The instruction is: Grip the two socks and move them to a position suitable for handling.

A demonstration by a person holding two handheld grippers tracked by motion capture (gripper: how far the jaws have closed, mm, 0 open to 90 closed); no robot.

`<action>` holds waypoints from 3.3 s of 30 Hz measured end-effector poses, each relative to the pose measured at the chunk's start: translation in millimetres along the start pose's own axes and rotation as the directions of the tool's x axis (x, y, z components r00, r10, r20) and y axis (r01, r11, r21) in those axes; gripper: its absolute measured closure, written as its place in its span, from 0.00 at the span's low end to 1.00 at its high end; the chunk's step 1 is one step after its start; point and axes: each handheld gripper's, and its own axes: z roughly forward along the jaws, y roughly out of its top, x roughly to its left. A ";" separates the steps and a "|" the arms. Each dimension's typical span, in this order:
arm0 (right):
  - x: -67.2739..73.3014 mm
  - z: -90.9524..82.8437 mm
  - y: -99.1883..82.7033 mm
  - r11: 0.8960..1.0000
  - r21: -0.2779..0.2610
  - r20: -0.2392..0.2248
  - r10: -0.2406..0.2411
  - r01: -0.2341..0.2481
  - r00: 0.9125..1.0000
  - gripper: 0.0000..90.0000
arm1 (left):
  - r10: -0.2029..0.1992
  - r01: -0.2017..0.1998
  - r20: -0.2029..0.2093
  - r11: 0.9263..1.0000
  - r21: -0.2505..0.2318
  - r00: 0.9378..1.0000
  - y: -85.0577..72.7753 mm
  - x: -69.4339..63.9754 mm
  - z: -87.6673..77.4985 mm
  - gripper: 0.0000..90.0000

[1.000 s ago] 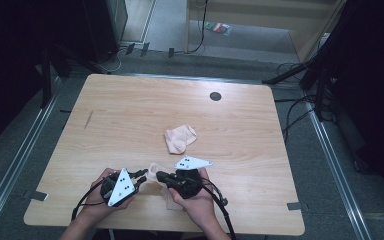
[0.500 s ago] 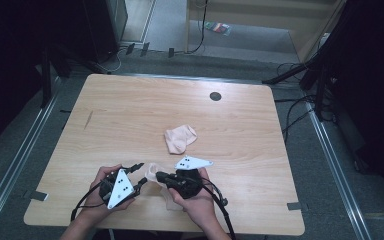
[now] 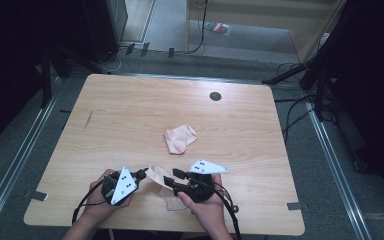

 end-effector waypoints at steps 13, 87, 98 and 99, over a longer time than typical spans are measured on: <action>8.0 -9.9 -6.6 0.992 0.052 0.024 -0.118 0.117 0.993 0.46 | -0.115 0.116 0.043 0.993 -0.015 0.992 17.2 6.8 -4.3 1.00; -95.3 -83.0 -15.9 0.952 -0.218 0.451 0.292 -0.214 0.843 0.57 | -0.443 0.433 0.058 0.892 0.133 0.895 27.2 -0.5 60.5 0.61; -109.8 -67.3 -23.0 0.991 -0.060 0.569 0.133 -0.121 0.811 0.59 | -0.497 0.477 0.028 0.847 0.235 0.867 49.0 -12.6 109.9 0.67; -111.3 -65.4 -23.1 0.992 -0.049 0.572 0.121 -0.114 0.811 0.59 | -0.491 0.473 0.020 0.848 0.240 0.871 50.0 -14.7 112.7 0.69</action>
